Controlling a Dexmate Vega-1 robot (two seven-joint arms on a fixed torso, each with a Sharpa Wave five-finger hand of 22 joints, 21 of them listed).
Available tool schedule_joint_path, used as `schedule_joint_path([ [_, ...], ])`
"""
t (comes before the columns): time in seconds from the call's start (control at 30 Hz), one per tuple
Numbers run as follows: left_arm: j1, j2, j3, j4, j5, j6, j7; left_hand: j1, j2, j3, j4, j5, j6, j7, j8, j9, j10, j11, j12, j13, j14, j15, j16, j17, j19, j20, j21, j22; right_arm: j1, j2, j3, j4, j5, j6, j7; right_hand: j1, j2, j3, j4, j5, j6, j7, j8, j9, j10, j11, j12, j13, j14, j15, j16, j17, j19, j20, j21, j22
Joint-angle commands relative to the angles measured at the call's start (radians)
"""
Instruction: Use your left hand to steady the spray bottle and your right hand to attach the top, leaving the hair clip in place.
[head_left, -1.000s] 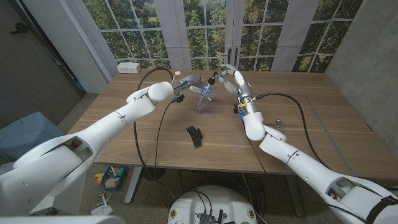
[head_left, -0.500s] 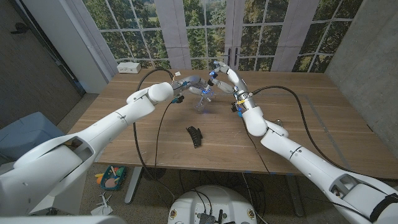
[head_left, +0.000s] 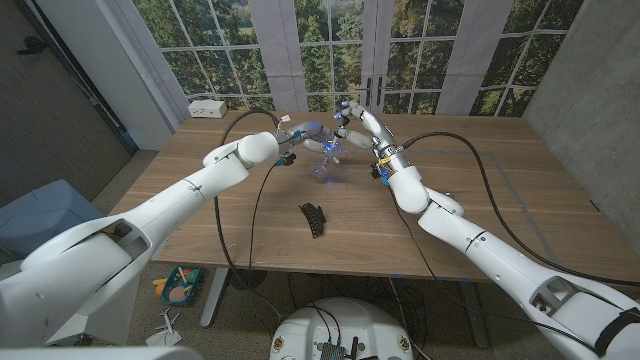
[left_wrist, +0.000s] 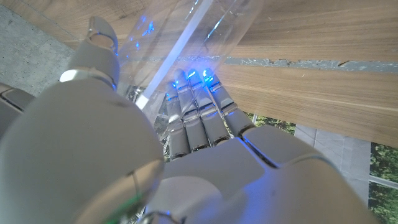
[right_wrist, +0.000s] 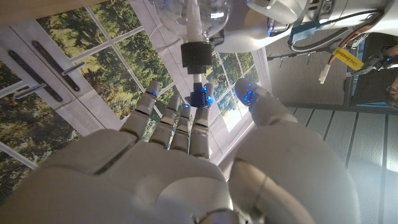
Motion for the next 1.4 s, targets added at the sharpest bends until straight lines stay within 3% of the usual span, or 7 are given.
schedule_joint_path([
  [0.03, 0.004, 0.003, -0.004, -0.010, 0.003, -0.003, 0.002, 0.250, 0.261, 0.049, 0.055, 0.002, 0.259, -0.074, 0.007, 0.002, 0.247, -0.176, 0.004, 0.003, 0.007, -0.161, 0.002, 0.006, -0.002, -0.057, 0.005, 0.003, -0.004, 0.025, 0.007, 0.017, 0.014, -0.033, -0.043, -0.023, 0.002, 0.003, 0.008, 0.006, -0.007, 0.008, -0.008, -0.002, 0.002, 0.010, 0.009, 0.000, 0.007, 0.010, 0.009, 0.004, 0.014, 0.005, 0.006, 0.003],
  [0.33, 0.007, 0.001, -0.006, -0.014, 0.004, -0.001, 0.007, 0.251, 0.261, 0.048, 0.055, 0.002, 0.258, -0.073, 0.006, 0.002, 0.247, -0.176, 0.005, 0.005, 0.007, -0.161, 0.002, 0.006, -0.003, -0.057, 0.006, 0.003, -0.014, 0.029, 0.013, 0.031, 0.020, -0.019, -0.086, -0.049, 0.004, 0.001, 0.018, 0.007, 0.002, 0.017, -0.011, -0.007, 0.003, 0.018, 0.013, 0.001, 0.011, 0.013, 0.014, 0.008, 0.027, 0.009, 0.011, 0.005],
  [0.43, 0.007, 0.001, -0.005, -0.015, 0.005, -0.001, 0.007, 0.251, 0.262, 0.049, 0.055, 0.002, 0.258, -0.075, 0.006, 0.002, 0.246, -0.176, 0.004, 0.005, 0.008, -0.161, 0.002, 0.006, -0.003, -0.057, 0.007, 0.003, -0.015, 0.033, 0.012, 0.049, 0.016, 0.008, -0.111, -0.072, 0.008, 0.003, 0.021, 0.010, 0.058, 0.041, 0.013, -0.002, 0.022, 0.025, 0.022, 0.001, 0.020, 0.018, 0.021, 0.013, 0.035, 0.010, 0.014, 0.005],
  [0.8, 0.007, 0.000, -0.005, -0.016, 0.006, 0.001, 0.007, 0.252, 0.262, 0.048, 0.055, 0.003, 0.259, -0.074, 0.005, 0.002, 0.247, -0.175, 0.004, 0.005, 0.009, -0.161, 0.003, 0.006, -0.003, -0.057, 0.008, 0.003, -0.031, 0.041, 0.022, 0.077, 0.000, 0.056, -0.185, -0.115, 0.016, 0.006, 0.021, 0.014, 0.129, 0.077, 0.056, 0.017, 0.082, 0.050, 0.042, 0.004, 0.066, 0.016, 0.044, 0.023, 0.085, 0.004, 0.034, 0.005],
  [1.0, 0.005, -0.001, -0.005, -0.013, 0.005, 0.002, 0.006, 0.252, 0.262, 0.048, 0.055, 0.002, 0.258, -0.074, 0.005, 0.002, 0.248, -0.175, 0.003, 0.005, 0.008, -0.161, 0.002, 0.005, -0.003, -0.057, 0.009, 0.003, -0.037, 0.040, 0.021, 0.076, -0.030, 0.067, -0.219, -0.130, 0.018, 0.005, 0.018, 0.015, 0.175, 0.075, 0.090, 0.035, 0.100, 0.043, 0.045, 0.006, 0.073, 0.004, 0.049, 0.028, 0.072, 0.017, 0.029, 0.005],
  [1.13, 0.002, -0.002, -0.003, -0.009, 0.006, 0.003, 0.004, 0.252, 0.262, 0.048, 0.055, 0.003, 0.258, -0.073, 0.004, 0.002, 0.247, -0.175, 0.003, 0.005, 0.008, -0.161, 0.002, 0.005, -0.004, -0.057, 0.009, 0.003, -0.036, 0.039, 0.017, 0.085, -0.048, 0.099, -0.238, -0.138, 0.019, 0.009, 0.012, 0.017, 0.230, 0.076, 0.130, 0.057, 0.118, 0.036, 0.047, 0.007, 0.080, -0.001, 0.051, 0.031, 0.066, 0.021, 0.027, 0.006],
  [1.4, -0.002, -0.005, 0.000, 0.001, 0.006, 0.001, 0.002, 0.252, 0.261, 0.048, 0.055, 0.002, 0.258, -0.073, 0.004, 0.002, 0.248, -0.176, 0.004, 0.007, 0.007, -0.160, 0.001, 0.005, -0.004, -0.057, 0.010, 0.003, -0.029, 0.021, 0.007, 0.076, -0.078, 0.130, -0.225, -0.134, 0.021, 0.028, -0.002, 0.025, 0.273, 0.068, 0.174, 0.087, 0.146, 0.021, 0.052, 0.009, 0.079, -0.019, 0.048, 0.030, 0.043, 0.024, 0.019, 0.006],
])
